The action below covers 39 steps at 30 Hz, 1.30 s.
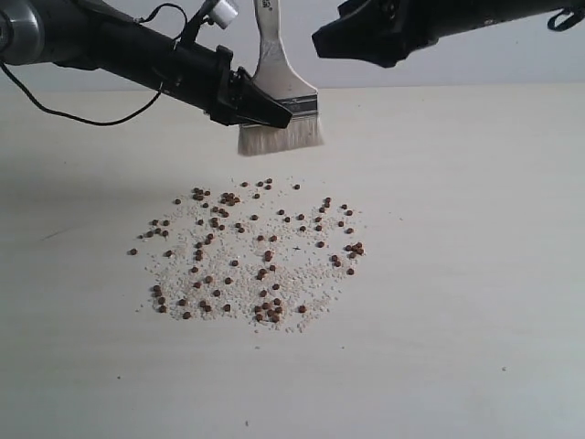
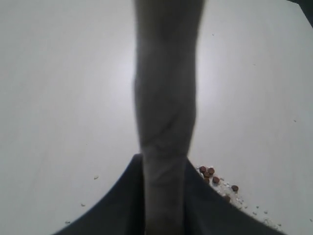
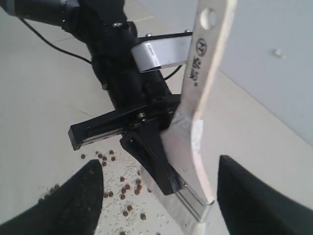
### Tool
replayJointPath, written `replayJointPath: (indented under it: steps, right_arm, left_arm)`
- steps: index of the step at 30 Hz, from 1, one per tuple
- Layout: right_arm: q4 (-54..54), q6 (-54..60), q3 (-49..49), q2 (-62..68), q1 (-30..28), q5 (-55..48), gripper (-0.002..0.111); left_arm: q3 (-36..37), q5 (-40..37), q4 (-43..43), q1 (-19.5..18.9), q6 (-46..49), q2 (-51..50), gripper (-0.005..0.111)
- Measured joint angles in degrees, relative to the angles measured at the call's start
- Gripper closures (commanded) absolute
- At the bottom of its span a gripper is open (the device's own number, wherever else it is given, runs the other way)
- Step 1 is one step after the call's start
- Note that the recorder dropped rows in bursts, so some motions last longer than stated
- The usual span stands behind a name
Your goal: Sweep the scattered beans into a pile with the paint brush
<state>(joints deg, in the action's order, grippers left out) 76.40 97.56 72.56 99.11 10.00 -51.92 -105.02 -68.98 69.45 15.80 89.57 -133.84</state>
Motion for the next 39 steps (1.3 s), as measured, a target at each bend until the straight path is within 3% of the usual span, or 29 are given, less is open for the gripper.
replayJointPath:
  steps: [8,11,19,27,39]
  right_arm:
    - [13.5,19.3,-1.7,6.9,-0.8,-5.3,0.049]
    - [17.9,21.8,-0.9,9.9,-2.9,-10.4,0.05]
    - [22.8,22.4,1.7,16.0,-8.0,-16.8,0.05]
    - [23.0,22.4,2.3,16.5,-6.9,-17.0,0.05]
    - [23.1,19.4,2.3,13.0,-6.3,-17.4,0.054]
  left_arm:
    - [0.0,-0.3,-0.7,1.1,0.1,0.0,0.107]
    - [0.0,-0.4,-1.1,1.2,0.8,0.0,0.107]
    - [0.0,-0.5,-0.5,2.1,5.1,0.0,0.107]
    - [0.0,-0.5,2.7,5.2,10.0,0.0,0.107]
    - [0.0,-0.5,7.2,5.2,15.0,0.0,0.107]
